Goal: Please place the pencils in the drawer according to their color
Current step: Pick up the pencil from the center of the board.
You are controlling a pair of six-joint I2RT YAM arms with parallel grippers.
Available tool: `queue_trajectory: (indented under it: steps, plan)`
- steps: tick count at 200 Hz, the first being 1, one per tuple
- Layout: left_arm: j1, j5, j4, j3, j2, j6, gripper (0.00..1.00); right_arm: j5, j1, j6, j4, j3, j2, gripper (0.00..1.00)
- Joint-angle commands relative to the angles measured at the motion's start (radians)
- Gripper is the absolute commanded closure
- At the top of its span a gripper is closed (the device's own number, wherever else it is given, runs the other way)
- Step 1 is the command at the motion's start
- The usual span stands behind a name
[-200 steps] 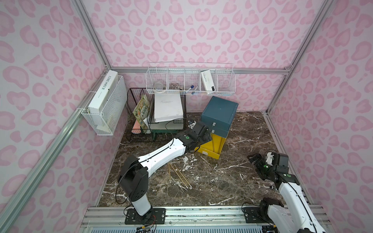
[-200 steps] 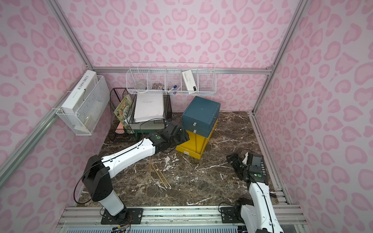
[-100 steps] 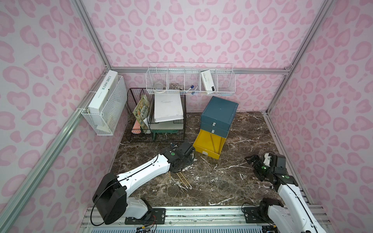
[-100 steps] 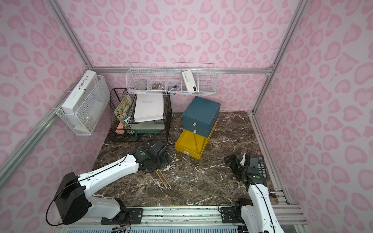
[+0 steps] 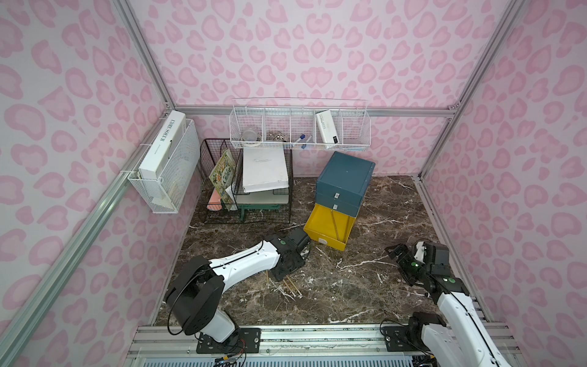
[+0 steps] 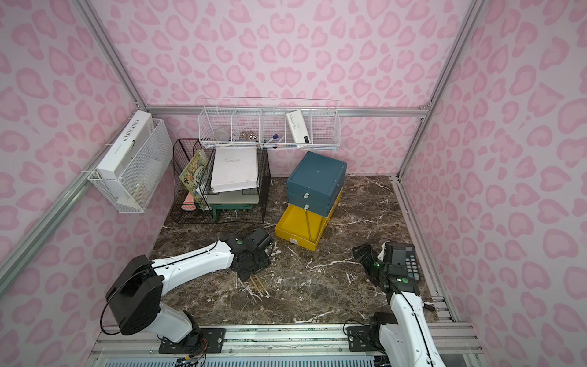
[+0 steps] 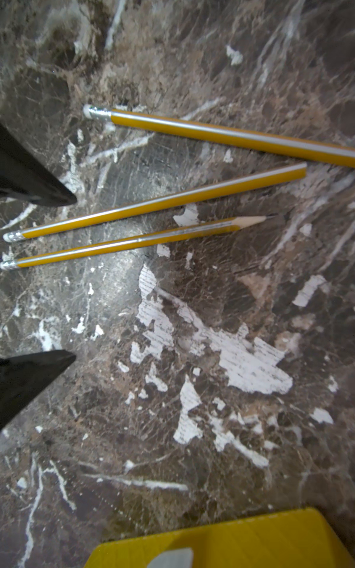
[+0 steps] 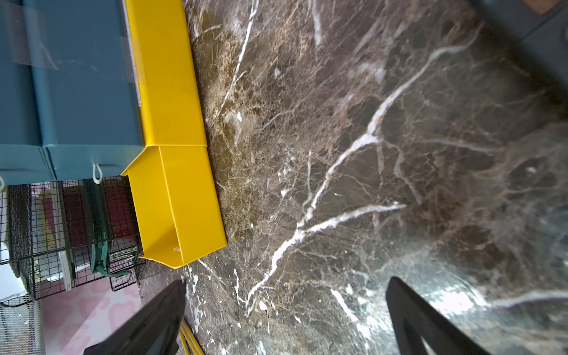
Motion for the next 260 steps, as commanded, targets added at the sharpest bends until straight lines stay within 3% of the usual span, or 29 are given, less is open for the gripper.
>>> queue_trajectory:
  steps: [1, 143, 218, 260]
  plan:
    - [0.000, 0.002, 0.013, -0.002, 0.018, -0.011, 0.28, 0.012, 0.002, 0.003, -0.007, 0.006, -0.002, 0.00]
    - [-0.001, 0.046, 0.151, -0.035, 0.134, -0.011, 0.32, 0.023, 0.002, -0.017, -0.029, 0.035, 0.008, 0.00]
    - [-0.067, 0.063, 0.200, 0.068, 0.253, -0.010, 0.56, 0.033, 0.001, -0.023, -0.045, 0.051, 0.005, 0.00]
    - [-0.101, 0.074, 0.212, 0.106, 0.308, -0.014, 0.78, 0.037, -0.001, -0.031, -0.053, 0.059, 0.005, 0.00]
